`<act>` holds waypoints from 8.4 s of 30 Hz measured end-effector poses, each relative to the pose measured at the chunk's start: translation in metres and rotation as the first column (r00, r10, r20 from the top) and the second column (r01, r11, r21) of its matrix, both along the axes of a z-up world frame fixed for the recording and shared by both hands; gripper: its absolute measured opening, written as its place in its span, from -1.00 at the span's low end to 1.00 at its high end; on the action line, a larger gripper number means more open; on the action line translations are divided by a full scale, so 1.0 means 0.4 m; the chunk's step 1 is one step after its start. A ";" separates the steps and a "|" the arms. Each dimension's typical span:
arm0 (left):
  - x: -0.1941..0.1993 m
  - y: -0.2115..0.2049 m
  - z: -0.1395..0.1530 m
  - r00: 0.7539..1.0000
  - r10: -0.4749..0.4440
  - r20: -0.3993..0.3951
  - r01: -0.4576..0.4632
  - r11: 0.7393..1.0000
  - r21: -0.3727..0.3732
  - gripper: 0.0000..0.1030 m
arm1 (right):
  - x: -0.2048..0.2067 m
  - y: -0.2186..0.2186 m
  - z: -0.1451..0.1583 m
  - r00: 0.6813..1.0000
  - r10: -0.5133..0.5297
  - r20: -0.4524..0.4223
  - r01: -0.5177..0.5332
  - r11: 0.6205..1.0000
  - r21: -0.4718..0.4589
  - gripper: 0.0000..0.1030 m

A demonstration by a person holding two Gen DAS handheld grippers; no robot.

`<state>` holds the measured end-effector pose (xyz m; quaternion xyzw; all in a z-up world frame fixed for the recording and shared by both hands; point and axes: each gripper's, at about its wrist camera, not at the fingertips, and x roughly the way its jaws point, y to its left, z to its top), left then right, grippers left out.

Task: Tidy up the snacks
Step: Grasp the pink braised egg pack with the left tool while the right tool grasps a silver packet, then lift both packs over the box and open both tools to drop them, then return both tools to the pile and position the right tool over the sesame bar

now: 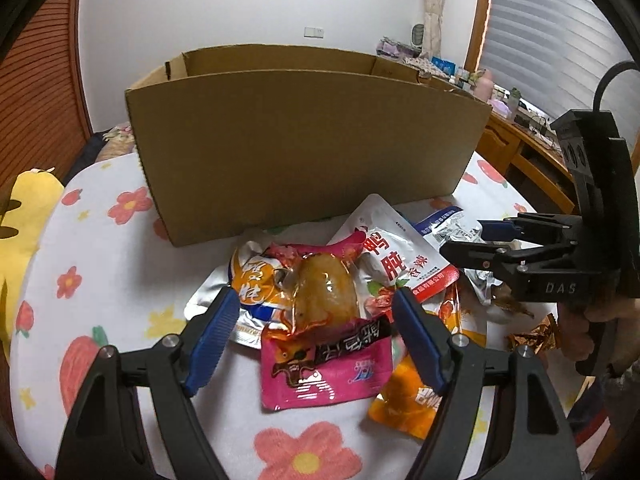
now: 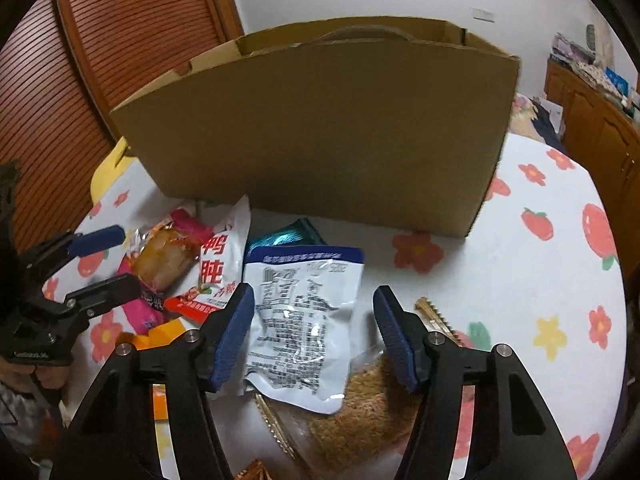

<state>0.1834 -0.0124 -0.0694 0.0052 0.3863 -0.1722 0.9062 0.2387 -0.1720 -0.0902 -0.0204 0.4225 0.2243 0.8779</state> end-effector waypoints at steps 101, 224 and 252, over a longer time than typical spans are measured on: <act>-0.096 0.022 0.032 0.999 -0.008 -0.044 0.008 1.000 -0.010 -0.27 | -0.049 -0.034 0.071 0.995 -0.017 0.100 0.008 0.996 0.085 -0.76; 0.019 -0.032 0.171 0.985 -0.036 0.167 0.039 0.999 -0.014 1.00 | -0.101 -0.100 0.167 0.977 -0.072 0.199 0.057 0.995 0.081 0.40; -0.074 -0.133 0.000 0.984 -0.171 0.054 0.168 0.984 0.049 1.00 | -0.096 -0.139 -0.027 0.988 -0.157 0.009 0.157 0.987 0.040 0.50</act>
